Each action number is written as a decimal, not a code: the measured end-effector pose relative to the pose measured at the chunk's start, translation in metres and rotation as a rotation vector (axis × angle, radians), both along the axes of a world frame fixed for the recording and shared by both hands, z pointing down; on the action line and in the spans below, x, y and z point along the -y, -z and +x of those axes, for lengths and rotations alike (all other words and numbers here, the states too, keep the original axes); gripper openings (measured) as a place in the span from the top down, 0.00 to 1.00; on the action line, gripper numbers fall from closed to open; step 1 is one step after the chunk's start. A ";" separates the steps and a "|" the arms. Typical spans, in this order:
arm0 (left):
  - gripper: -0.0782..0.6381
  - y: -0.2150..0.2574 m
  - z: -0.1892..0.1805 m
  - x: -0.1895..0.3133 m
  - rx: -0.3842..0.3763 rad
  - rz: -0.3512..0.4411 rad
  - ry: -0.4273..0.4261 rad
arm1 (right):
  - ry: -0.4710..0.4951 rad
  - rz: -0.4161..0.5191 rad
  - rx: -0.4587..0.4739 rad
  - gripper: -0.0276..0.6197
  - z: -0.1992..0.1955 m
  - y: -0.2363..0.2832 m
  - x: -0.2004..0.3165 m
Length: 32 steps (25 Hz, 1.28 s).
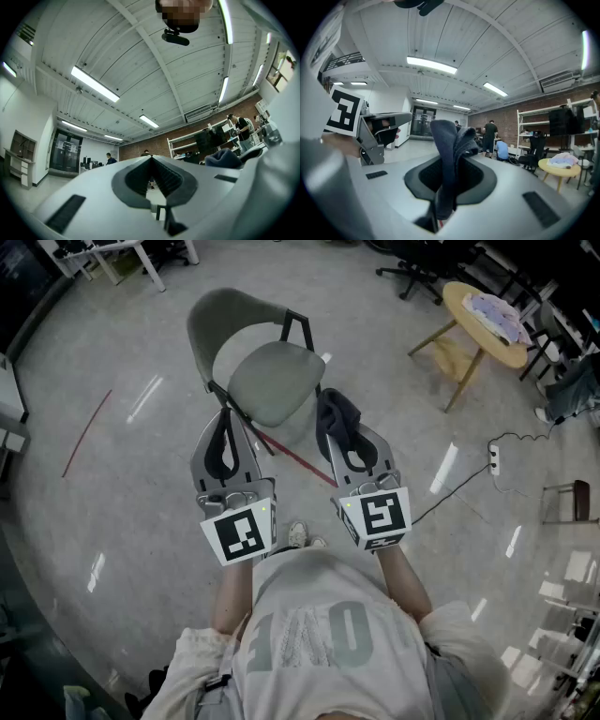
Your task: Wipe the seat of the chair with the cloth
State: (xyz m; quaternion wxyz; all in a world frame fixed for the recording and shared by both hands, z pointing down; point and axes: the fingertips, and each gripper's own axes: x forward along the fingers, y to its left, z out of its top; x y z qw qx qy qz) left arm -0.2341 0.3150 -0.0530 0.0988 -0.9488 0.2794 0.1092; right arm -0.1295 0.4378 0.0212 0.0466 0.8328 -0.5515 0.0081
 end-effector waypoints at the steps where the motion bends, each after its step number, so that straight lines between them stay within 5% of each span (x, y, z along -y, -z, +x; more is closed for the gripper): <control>1: 0.87 0.000 0.000 0.003 -0.002 -0.001 -0.001 | -0.005 -0.001 0.000 0.87 0.001 -0.001 0.002; 19: 0.87 -0.003 0.002 0.041 -0.049 0.021 -0.041 | -0.047 -0.015 -0.005 0.87 0.008 -0.006 0.035; 24: 0.87 -0.012 0.018 0.057 -0.059 0.013 -0.063 | -0.106 -0.048 -0.005 0.87 0.030 -0.015 0.037; 32: 0.87 -0.036 0.073 0.101 -0.074 0.000 -0.013 | -0.055 -0.038 0.006 0.87 0.092 -0.036 0.076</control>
